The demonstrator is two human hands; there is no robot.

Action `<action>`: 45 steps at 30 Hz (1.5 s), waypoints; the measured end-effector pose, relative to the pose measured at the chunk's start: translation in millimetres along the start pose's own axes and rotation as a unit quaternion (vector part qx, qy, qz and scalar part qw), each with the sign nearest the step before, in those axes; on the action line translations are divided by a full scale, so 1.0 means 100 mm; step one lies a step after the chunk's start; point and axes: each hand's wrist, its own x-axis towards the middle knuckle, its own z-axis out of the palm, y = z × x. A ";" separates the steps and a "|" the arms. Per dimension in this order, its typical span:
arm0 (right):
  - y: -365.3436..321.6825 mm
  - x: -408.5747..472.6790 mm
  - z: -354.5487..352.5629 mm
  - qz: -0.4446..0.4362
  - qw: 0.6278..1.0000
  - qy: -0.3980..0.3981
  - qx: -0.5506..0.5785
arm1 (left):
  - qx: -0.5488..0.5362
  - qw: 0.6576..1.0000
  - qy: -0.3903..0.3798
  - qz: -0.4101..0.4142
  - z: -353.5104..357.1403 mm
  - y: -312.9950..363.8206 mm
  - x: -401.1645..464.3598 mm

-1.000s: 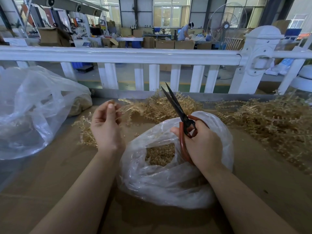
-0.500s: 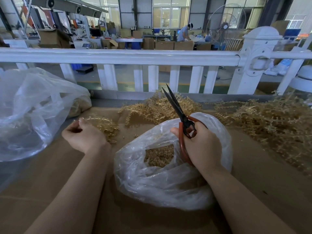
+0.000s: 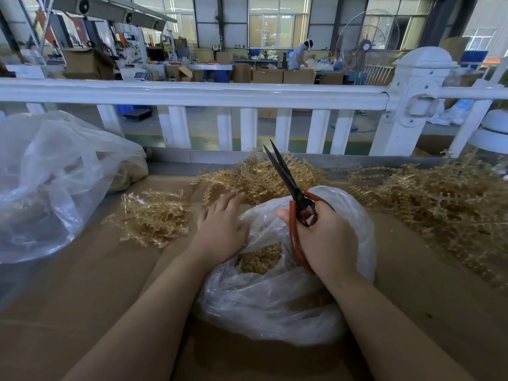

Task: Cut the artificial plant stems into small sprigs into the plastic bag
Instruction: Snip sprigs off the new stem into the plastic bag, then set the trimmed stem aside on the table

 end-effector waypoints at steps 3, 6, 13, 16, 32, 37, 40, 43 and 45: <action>0.00 0.00 0.01 0.000 1.000 -0.002 0.001 | 0.043 0.998 -0.055 0.001 0.04 -0.05 0.07; -0.03 0.00 0.00 0.005 1.000 -0.005 0.009 | 0.063 0.990 -0.107 -0.069 0.02 -0.05 0.11; -0.04 -0.01 -0.01 0.013 1.000 -0.016 0.011 | 0.000 0.983 -0.098 -0.157 -0.03 0.02 0.18; -0.04 0.01 0.00 0.018 1.000 -0.021 0.009 | -0.014 0.975 -0.078 -0.209 0.01 0.02 0.28; -0.08 0.00 -0.04 0.009 1.000 -0.027 0.009 | -0.344 0.893 0.184 -0.226 -0.11 0.11 0.06; -0.10 0.00 -0.03 0.019 0.998 -0.065 0.017 | -0.461 0.812 0.299 -0.198 -0.14 0.15 0.04; -0.11 0.01 -0.03 0.038 0.995 -0.078 0.057 | -0.394 0.852 0.330 -0.096 -0.16 0.20 -0.01; -0.12 0.04 -0.04 0.062 0.982 -0.091 0.154 | -0.229 0.891 0.370 0.129 -0.21 0.38 -0.06; -0.12 0.06 -0.05 0.079 0.969 -0.101 0.211 | -0.116 0.870 0.392 0.276 -0.20 0.51 -0.07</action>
